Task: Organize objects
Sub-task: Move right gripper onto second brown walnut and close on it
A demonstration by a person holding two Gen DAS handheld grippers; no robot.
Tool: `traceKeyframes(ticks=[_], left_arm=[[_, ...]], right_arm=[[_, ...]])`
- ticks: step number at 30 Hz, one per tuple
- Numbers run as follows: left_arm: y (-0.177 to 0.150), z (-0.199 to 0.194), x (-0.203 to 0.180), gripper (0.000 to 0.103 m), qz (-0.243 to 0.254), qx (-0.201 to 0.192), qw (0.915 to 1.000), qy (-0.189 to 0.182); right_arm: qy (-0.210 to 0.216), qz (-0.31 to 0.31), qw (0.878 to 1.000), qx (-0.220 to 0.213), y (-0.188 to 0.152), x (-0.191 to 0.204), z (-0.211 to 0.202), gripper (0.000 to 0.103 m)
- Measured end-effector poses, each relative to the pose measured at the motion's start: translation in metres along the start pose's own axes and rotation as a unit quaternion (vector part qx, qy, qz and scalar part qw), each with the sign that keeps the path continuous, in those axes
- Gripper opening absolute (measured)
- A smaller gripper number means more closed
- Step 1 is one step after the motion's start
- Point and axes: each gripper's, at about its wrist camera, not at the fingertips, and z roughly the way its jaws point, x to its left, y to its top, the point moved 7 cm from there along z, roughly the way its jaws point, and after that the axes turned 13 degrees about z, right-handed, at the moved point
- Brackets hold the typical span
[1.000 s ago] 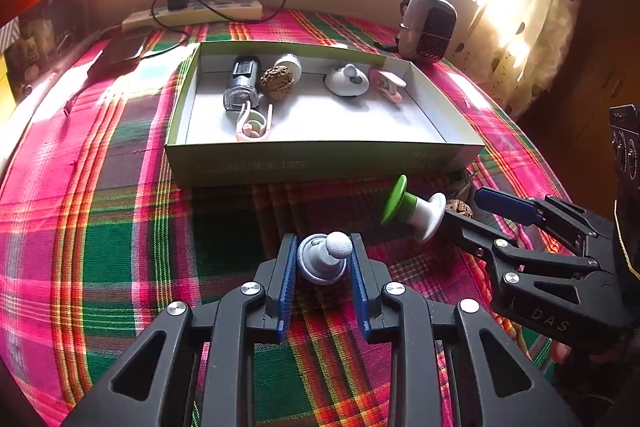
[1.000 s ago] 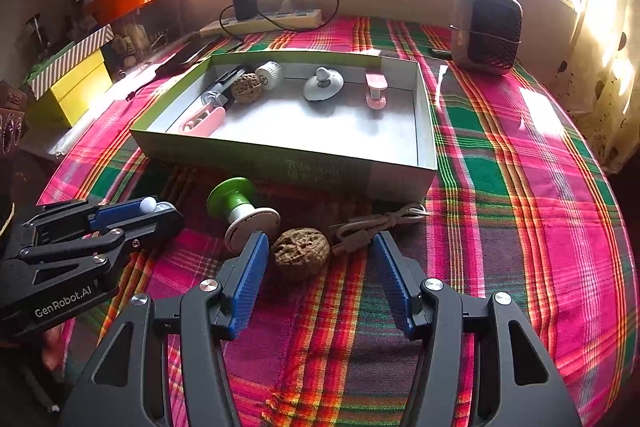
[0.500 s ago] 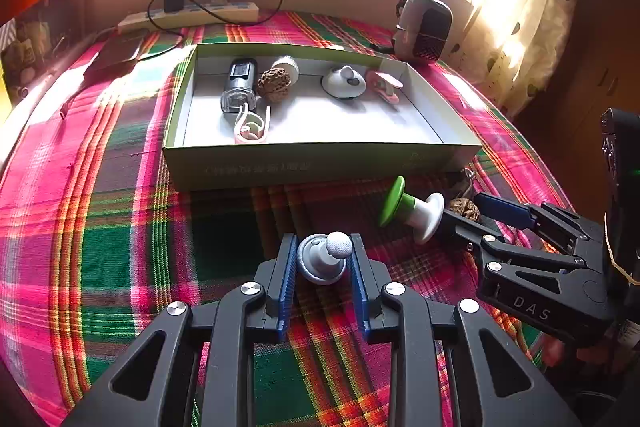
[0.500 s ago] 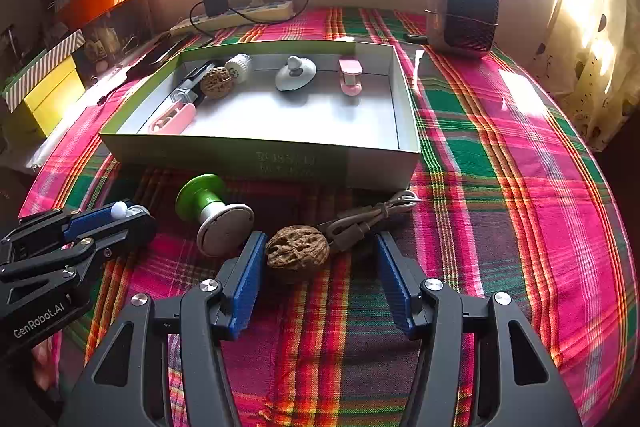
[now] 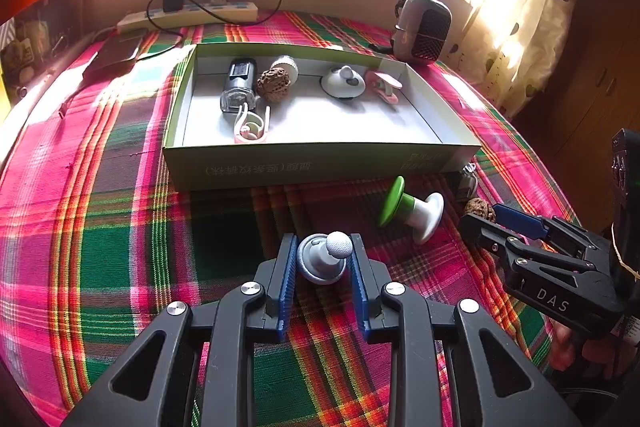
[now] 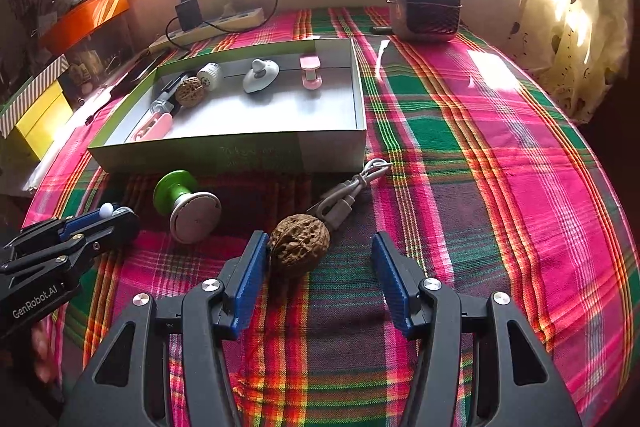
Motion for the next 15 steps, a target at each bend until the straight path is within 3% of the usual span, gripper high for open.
traceKeyframes(ticks=[9, 15], left_arm=[[0.000, 0.000, -0.001, 0.024, 0.000, 0.000, 1.0000, 0.001], [0.000, 0.000, -0.001, 0.024, 0.001, 0.000, 1.0000, 0.002]], right_arm=[[-0.004, 0.014, 1.000, -0.005, -0.001, -0.016, -0.006, 0.034], [0.002, 0.017, 1.000, -0.004, 0.000, -0.020, -0.007, 0.029]])
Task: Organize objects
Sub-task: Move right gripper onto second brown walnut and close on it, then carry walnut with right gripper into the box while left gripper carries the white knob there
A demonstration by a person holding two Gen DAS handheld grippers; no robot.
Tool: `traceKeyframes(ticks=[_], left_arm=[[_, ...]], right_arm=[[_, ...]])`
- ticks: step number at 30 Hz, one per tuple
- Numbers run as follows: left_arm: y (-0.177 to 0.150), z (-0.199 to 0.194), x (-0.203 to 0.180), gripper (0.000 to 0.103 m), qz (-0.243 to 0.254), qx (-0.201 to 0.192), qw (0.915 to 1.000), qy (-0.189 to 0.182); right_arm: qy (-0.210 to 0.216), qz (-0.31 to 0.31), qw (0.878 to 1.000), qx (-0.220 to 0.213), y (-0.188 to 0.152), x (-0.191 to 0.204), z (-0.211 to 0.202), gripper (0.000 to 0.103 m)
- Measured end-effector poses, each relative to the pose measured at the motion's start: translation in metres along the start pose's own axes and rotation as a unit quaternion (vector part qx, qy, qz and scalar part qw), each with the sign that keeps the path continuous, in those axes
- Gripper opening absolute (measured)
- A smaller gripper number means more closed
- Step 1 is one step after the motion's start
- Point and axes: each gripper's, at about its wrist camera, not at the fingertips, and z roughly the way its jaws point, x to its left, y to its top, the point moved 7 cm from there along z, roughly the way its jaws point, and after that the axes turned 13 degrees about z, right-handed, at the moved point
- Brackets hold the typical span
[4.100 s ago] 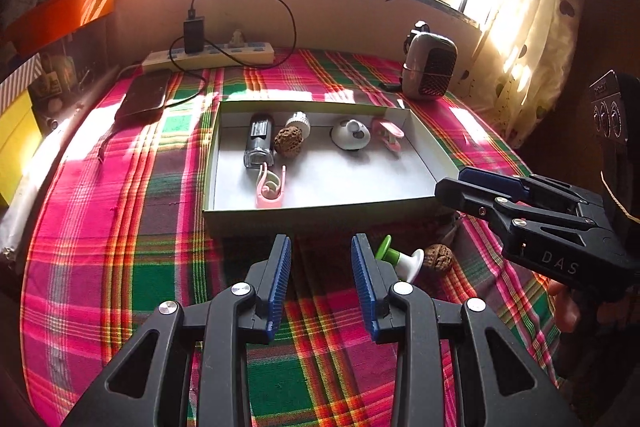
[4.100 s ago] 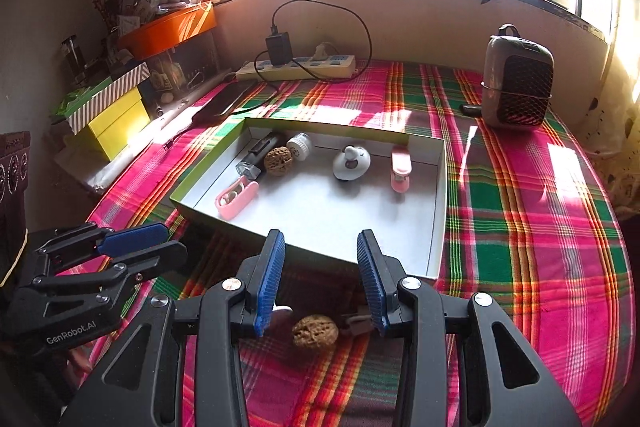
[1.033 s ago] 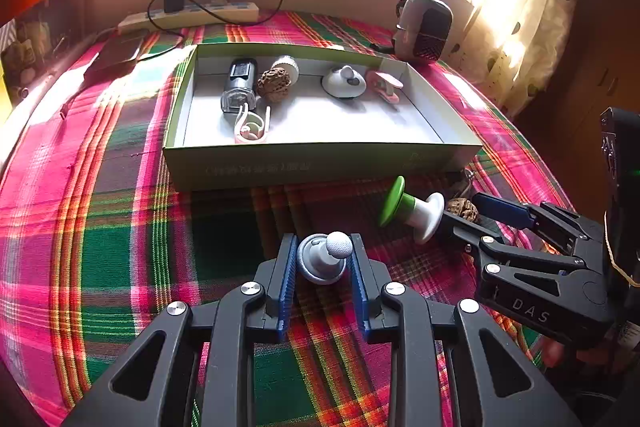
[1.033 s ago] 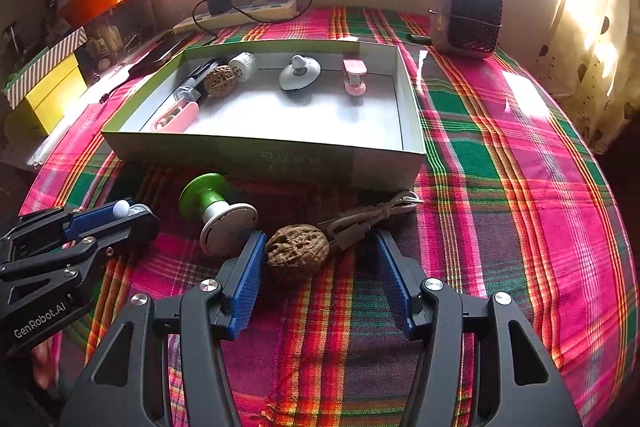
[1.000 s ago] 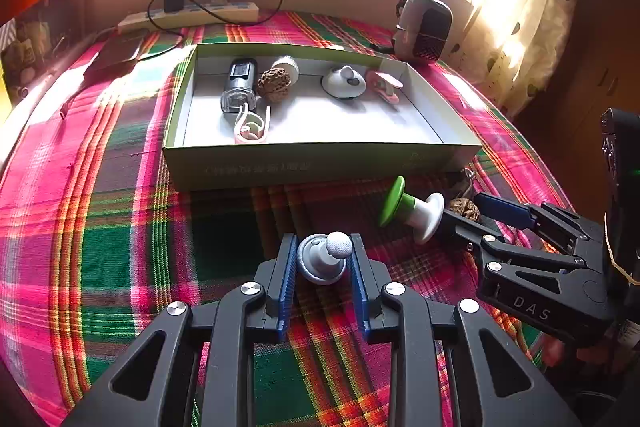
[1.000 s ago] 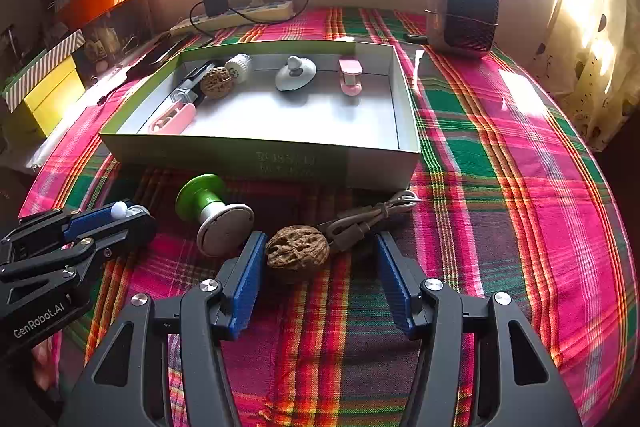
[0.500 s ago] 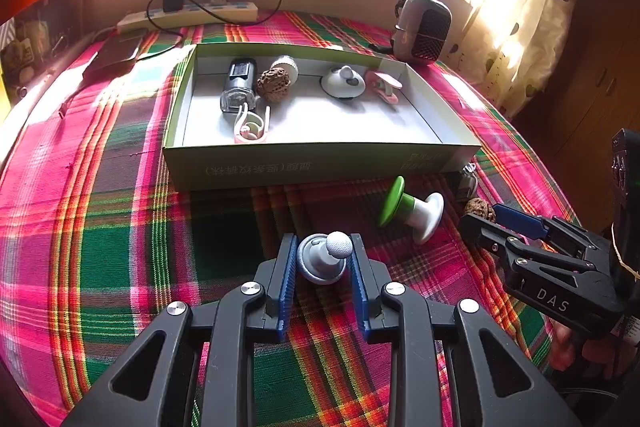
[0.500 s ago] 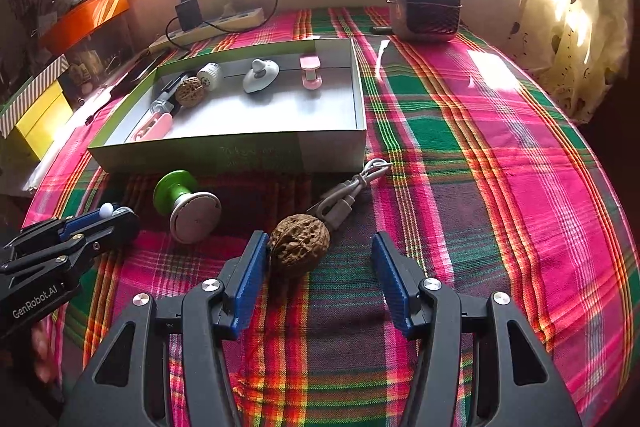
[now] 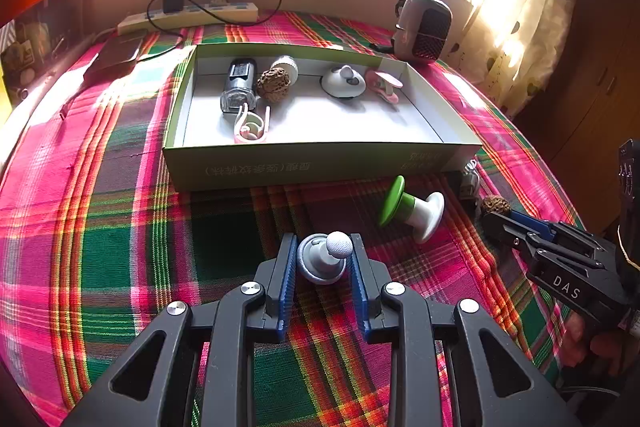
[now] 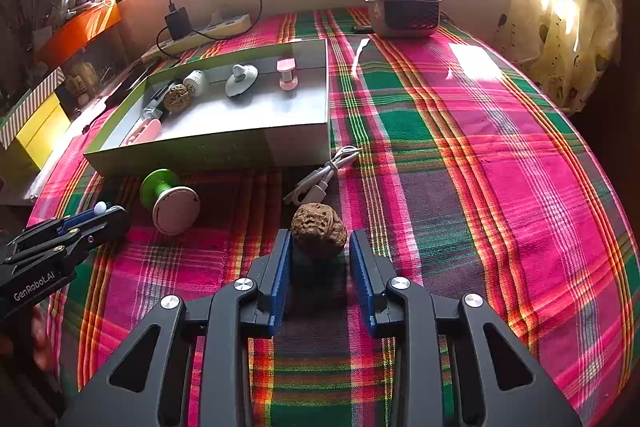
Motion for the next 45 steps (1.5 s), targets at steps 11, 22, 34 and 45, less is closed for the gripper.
traceKeyframes(ticks=[11, 22, 34, 45], left_arm=[[0.000, 0.000, 0.000, 0.024, 0.003, 0.001, 1.0000, 0.003], [0.000, 0.000, 0.000, 0.023, 0.004, 0.001, 1.0000, 0.004], [0.000, -0.002, 0.002, 0.023, 0.001, 0.002, 1.0000, 0.002], [0.017, -0.019, 0.005, 0.023, 0.002, -0.018, 0.9998, 0.003]], right_arm=[[0.012, -0.007, 1.000, 0.003, 0.000, -0.002, -0.001, 0.029], [0.019, -0.006, 1.000, 0.004, -0.001, -0.002, -0.001, 0.029], [0.033, -0.019, 0.999, -0.002, -0.001, 0.004, -0.006, 0.029], [0.068, -0.038, 0.997, -0.013, 0.012, 0.022, -0.020, 0.029]])
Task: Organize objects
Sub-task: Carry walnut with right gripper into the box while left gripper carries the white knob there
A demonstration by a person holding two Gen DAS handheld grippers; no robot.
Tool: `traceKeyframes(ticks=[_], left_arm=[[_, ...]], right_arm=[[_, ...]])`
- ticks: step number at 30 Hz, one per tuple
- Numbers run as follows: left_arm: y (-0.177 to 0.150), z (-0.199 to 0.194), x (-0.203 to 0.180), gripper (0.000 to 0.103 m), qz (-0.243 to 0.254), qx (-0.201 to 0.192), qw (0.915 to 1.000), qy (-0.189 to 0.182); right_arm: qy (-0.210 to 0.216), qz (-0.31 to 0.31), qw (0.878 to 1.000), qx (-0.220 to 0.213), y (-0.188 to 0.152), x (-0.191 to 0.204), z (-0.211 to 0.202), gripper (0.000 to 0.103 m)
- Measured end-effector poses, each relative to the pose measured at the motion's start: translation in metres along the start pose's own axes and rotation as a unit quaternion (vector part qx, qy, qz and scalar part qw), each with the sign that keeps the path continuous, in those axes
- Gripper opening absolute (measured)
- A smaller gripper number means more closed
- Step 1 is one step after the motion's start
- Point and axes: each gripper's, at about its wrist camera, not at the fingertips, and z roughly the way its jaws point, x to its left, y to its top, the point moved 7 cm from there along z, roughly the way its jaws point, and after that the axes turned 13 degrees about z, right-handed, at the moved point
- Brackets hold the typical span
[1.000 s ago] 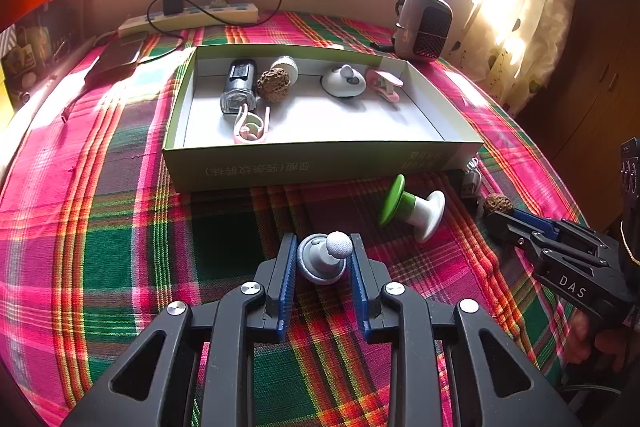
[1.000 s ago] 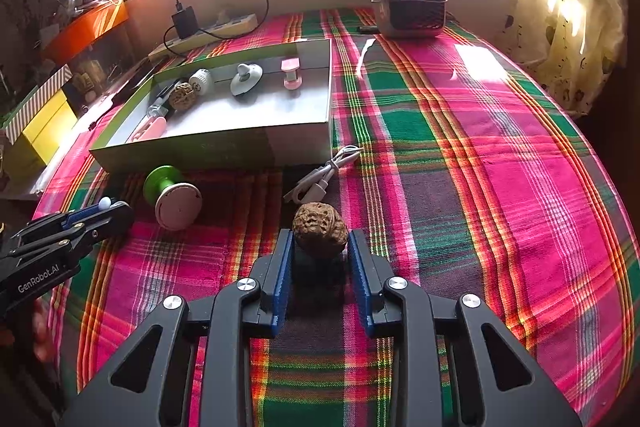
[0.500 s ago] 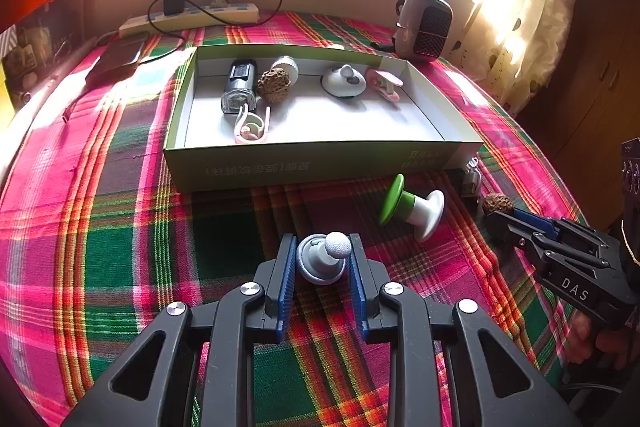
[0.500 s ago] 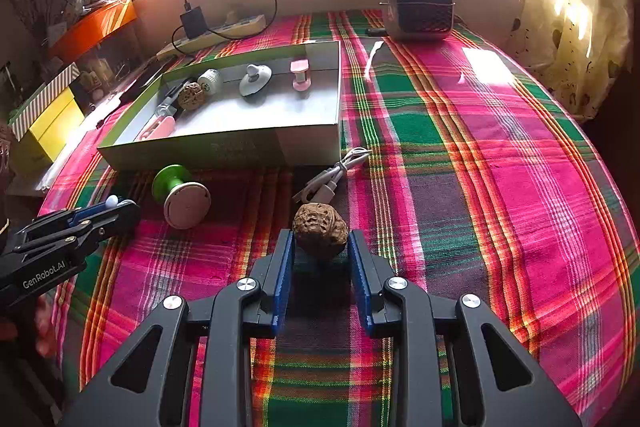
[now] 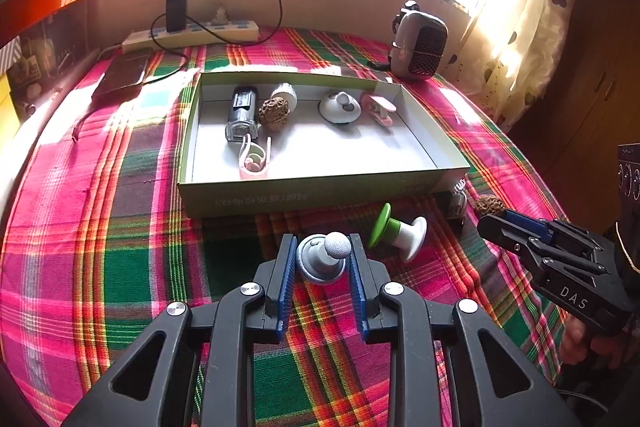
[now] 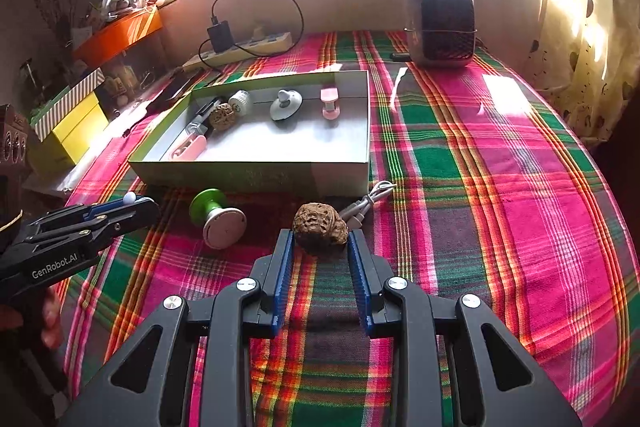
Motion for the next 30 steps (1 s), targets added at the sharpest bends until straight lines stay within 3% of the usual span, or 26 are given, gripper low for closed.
traceKeyframes(ticks=[12, 30], left_arm=[[0.028, 0.005, 0.005, 0.023, 0.001, -0.011, 0.9999, 0.006], [0.057, 0.046, 0.019, 0.023, -0.001, 0.005, 0.9999, 0.013]], right_arm=[[0.032, -0.035, 0.999, -0.004, 0.035, 0.025, 0.008, 0.029], [0.075, -0.081, 0.993, 0.038, 0.085, 0.066, 0.071, 0.029]])
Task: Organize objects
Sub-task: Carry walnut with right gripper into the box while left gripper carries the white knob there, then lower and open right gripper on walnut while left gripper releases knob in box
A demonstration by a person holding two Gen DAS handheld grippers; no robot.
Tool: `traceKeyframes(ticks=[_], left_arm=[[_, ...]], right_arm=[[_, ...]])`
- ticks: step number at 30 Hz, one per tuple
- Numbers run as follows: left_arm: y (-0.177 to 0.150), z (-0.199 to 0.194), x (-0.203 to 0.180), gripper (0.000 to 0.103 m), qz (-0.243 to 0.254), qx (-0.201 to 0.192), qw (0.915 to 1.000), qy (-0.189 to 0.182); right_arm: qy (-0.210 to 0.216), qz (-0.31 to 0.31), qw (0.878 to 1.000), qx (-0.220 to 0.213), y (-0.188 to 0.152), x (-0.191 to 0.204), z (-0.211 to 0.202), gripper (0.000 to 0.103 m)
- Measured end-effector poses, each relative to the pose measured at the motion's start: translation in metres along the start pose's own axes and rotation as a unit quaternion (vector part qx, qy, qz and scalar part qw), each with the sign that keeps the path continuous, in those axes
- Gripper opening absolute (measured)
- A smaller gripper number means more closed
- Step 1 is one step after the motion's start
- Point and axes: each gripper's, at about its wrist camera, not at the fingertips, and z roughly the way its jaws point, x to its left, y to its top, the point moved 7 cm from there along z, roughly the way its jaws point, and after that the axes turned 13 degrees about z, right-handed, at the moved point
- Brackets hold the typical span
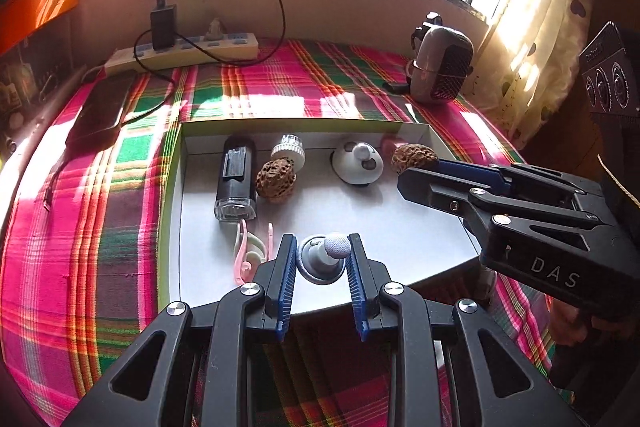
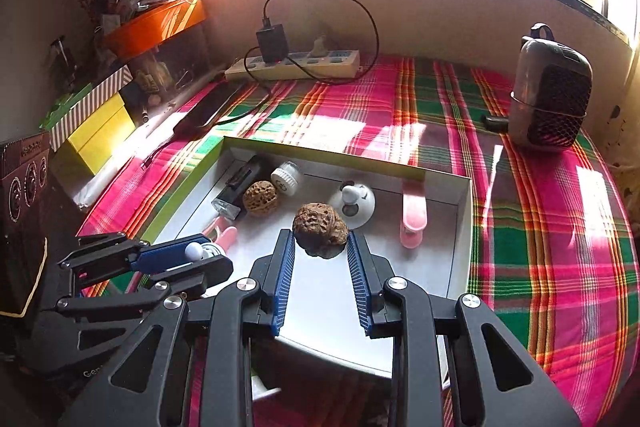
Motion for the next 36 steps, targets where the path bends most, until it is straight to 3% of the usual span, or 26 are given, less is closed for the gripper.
traceKeyframes(ticks=[15, 36], left_arm=[[0.002, 0.027, 0.009, 0.023, -0.001, 0.020, 0.9998, 0.003], [0.006, 0.032, 0.012, 0.023, 0.012, 0.023, 0.9994, 0.022]], right_arm=[[0.009, -0.017, 0.999, 0.047, 0.013, 0.009, 0.052, 0.029], [-0.001, -0.021, 0.997, 0.074, 0.014, 0.011, 0.077, 0.029]])
